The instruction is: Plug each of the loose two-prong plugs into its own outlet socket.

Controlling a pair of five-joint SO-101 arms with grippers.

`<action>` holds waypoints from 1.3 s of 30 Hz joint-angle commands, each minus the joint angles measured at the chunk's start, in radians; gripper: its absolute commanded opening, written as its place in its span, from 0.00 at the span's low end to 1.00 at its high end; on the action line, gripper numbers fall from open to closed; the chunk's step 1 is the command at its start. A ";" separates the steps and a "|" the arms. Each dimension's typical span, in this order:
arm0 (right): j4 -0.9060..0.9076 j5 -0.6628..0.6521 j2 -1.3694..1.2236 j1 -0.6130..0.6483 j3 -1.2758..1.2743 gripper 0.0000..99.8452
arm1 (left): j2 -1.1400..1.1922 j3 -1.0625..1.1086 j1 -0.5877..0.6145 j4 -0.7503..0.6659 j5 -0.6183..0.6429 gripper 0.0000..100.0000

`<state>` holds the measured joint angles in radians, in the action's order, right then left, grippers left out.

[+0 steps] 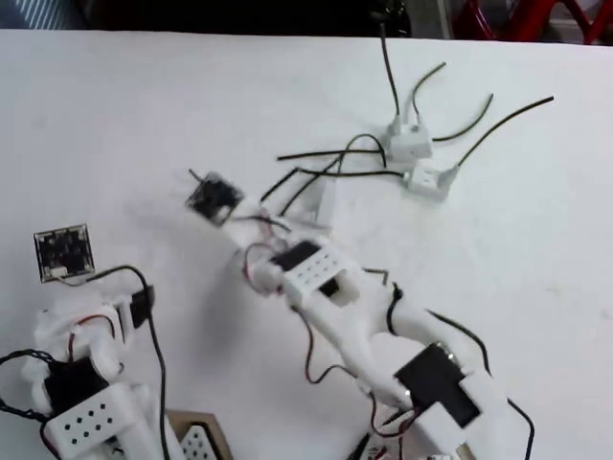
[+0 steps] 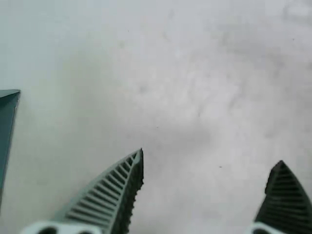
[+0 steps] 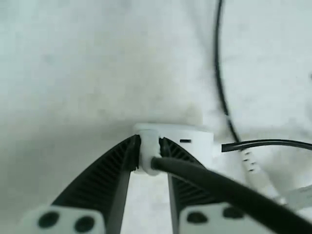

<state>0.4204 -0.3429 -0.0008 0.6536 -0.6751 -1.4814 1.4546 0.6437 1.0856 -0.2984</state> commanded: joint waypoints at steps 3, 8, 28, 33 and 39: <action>-0.131 -0.012 0.007 -0.147 0.020 0.02 | -0.012 -0.006 0.010 -0.018 0.006 0.38; -0.147 -0.009 0.007 -0.171 0.021 0.05 | -0.012 -0.005 0.010 -0.018 0.006 0.38; 0.246 -0.002 0.535 -0.087 0.012 0.04 | -0.012 0.018 0.005 -0.051 0.006 0.38; 0.449 -0.002 0.746 -0.084 0.012 0.02 | -0.012 0.018 0.004 -0.051 0.006 0.38; 0.575 -0.002 0.986 -0.102 -0.133 0.02 | -0.012 0.023 -0.027 -0.051 0.006 0.38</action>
<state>0.9712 -0.3445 0.8692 0.5616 -0.7534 -1.4814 1.4776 0.6437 1.0564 -0.2984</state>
